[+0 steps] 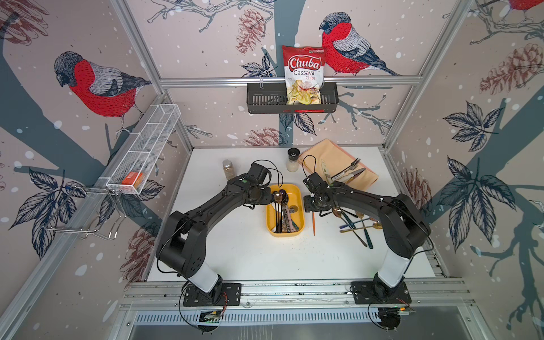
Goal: Put the spoon into the storage box
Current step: Move the storage box to the center of the board, then pick up the spoon from the center of the board.
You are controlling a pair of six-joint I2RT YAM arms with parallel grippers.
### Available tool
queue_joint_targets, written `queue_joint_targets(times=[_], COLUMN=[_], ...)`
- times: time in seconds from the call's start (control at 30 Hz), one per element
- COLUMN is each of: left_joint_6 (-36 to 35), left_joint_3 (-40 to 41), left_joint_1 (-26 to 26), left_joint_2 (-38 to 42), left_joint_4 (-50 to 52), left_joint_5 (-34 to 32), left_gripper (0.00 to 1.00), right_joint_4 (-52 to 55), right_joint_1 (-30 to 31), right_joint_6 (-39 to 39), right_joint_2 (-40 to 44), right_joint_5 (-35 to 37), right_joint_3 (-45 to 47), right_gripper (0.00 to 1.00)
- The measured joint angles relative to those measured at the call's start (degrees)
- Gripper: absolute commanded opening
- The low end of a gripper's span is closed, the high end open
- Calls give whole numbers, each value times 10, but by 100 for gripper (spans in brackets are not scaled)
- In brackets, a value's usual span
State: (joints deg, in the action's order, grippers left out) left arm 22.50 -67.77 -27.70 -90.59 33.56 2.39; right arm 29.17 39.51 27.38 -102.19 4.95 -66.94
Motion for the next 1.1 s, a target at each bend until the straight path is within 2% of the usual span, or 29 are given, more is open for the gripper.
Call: queue_joint_targets(times=[0.5, 1.1], left_joint_6=[-15, -20], left_joint_3=[-3, -1], left_joint_1=[35, 49], left_joint_2=[32, 38], left_joint_4=[2, 3], left_joint_5=[-16, -21], left_gripper=[31, 30], right_joint_4=[-10, -33], right_joint_1=[-4, -11], right_joint_6=[10, 10], right_joint_2=[-22, -47], right_joint_5=[2, -6], right_joint_3=[12, 12], right_gripper=[50, 30])
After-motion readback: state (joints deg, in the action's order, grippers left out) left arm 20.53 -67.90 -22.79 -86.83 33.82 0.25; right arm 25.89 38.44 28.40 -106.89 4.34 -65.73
